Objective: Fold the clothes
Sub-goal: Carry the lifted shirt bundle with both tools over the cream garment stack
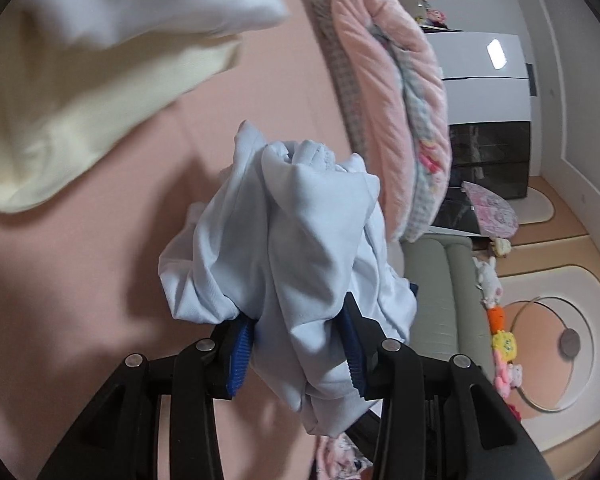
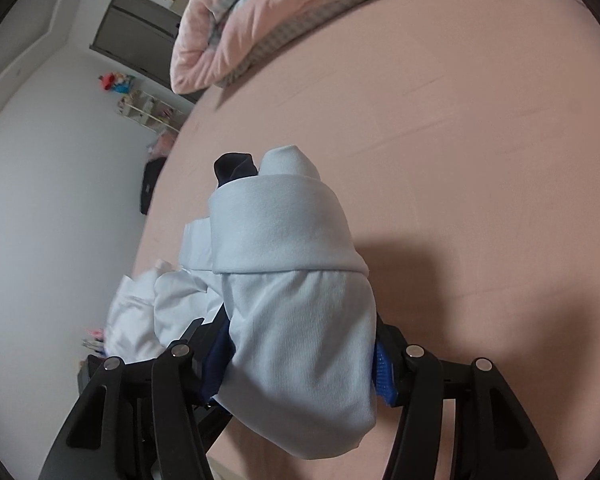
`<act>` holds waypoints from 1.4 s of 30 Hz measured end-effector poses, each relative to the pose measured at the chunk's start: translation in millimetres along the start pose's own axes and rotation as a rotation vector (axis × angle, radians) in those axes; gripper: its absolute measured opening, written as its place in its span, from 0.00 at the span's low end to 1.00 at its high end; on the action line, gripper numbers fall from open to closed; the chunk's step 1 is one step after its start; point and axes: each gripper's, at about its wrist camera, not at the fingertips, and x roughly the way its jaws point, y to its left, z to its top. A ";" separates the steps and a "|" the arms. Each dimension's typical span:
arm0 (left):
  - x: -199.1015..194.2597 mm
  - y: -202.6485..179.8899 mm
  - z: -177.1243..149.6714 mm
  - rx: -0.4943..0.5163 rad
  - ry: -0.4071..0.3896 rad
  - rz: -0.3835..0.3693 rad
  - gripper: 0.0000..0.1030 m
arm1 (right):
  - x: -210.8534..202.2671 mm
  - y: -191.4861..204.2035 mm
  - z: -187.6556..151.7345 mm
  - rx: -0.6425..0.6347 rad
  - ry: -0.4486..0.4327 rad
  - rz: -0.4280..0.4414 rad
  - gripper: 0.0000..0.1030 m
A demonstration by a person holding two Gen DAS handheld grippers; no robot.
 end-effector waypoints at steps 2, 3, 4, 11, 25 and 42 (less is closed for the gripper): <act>-1.1 -13.2 0.1 0.031 0.007 -0.010 0.36 | -10.8 7.0 3.6 -0.012 -0.020 0.004 0.56; -2.2 -20.4 -0.2 0.051 0.008 -0.013 0.36 | -16.2 10.5 5.4 -0.018 -0.030 0.006 0.56; -4.2 -27.8 -0.9 0.070 0.005 -0.016 0.36 | -21.6 14.0 7.2 -0.024 -0.040 0.008 0.56; -22.1 -62.1 -6.6 0.103 -0.014 -0.082 0.36 | -60.9 39.3 17.5 -0.072 -0.107 0.019 0.56; -74.7 -117.6 -3.6 0.167 -0.058 -0.179 0.36 | -128.9 106.1 7.3 -0.174 -0.199 0.049 0.56; -155.2 -86.7 77.7 0.166 -0.228 -0.177 0.36 | -64.0 211.6 -6.4 -0.282 -0.104 0.140 0.56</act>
